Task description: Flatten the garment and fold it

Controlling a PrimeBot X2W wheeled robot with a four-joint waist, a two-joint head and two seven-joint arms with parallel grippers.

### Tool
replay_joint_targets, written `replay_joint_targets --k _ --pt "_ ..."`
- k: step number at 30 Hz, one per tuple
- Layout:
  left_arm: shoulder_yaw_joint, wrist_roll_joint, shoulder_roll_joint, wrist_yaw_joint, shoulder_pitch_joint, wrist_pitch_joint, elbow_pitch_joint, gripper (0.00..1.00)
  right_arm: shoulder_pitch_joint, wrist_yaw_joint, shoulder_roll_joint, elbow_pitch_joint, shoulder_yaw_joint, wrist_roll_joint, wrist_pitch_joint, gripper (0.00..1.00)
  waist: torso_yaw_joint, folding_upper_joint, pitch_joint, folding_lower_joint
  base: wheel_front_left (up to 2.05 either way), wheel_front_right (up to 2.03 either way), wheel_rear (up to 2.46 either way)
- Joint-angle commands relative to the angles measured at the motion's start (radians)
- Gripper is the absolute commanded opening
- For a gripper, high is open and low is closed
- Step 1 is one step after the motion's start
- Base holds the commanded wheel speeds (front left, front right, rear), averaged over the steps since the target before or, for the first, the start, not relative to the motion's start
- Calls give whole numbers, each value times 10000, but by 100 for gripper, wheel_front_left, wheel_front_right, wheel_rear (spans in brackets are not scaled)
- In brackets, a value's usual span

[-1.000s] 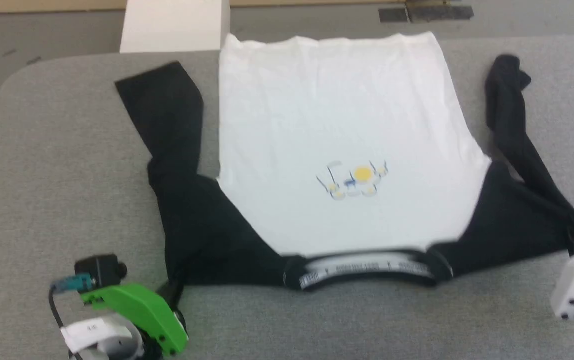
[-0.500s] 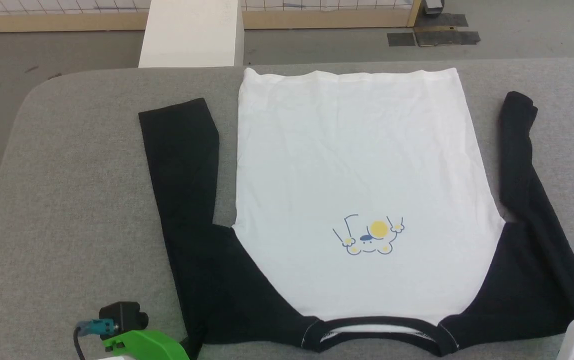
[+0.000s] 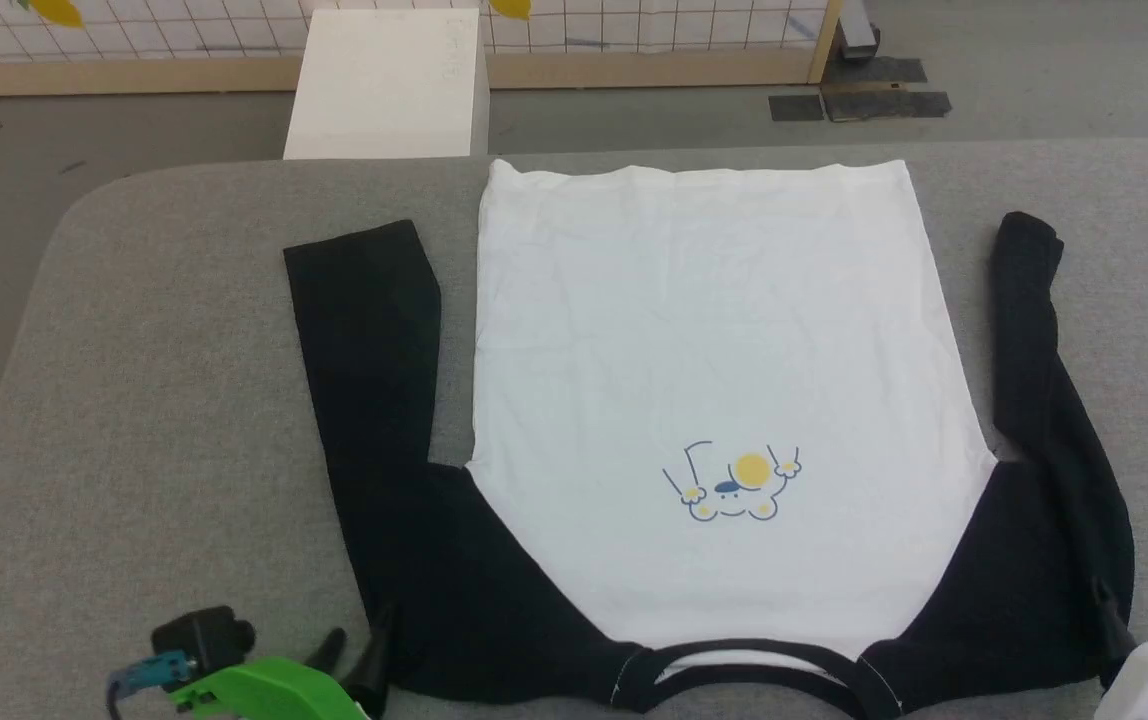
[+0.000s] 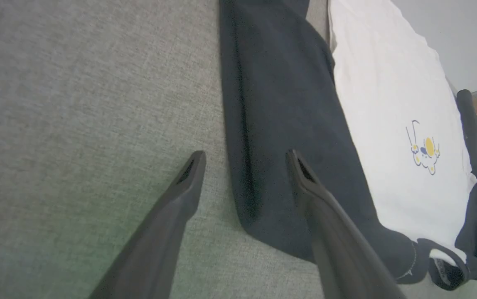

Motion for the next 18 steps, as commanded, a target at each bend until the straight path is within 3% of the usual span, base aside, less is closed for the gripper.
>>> replay_joint_targets --k 1,7,11,18 --pt "133 136 88 -94 -220 -235 -148 100 62 -17 -9 -209 -32 107 -284 100 -18 0 -66 1 0 0 0" --pt "611 739 529 -166 -839 -1218 -496 100 90 -17 -9 -1181 292 245 -1746 100 -236 0 58 1 0 0 0" --pt "843 977 970 -459 -1901 -1518 -213 100 -205 -17 -9 -1469 997 328 -2866 100 -466 0 511 1 0 0 0" --pt "811 1760 2395 -1079 -4522 -1106 1002 100 -1017 -17 -9 -1838 2575 -192 -4394 100 -992 0 1681 1 0 0 0"
